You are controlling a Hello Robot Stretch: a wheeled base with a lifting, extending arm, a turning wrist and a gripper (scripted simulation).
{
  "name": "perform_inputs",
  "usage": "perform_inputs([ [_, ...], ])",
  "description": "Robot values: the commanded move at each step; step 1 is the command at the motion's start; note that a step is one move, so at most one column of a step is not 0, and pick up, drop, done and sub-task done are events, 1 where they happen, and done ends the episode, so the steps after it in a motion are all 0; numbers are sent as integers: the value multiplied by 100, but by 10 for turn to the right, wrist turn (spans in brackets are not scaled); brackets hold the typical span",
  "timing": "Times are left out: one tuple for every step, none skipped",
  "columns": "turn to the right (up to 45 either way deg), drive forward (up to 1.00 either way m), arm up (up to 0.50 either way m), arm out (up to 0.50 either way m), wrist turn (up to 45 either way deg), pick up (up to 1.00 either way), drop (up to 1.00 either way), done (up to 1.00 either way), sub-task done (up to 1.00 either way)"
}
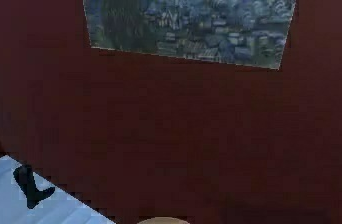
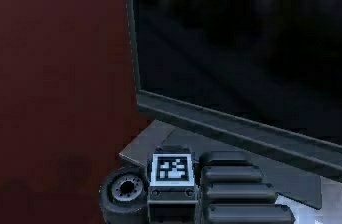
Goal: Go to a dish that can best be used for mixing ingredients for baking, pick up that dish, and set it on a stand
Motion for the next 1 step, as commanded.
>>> perform_inputs([
  [-450, 0, 0, 0, 0, 0, 0, 0, 0],
])
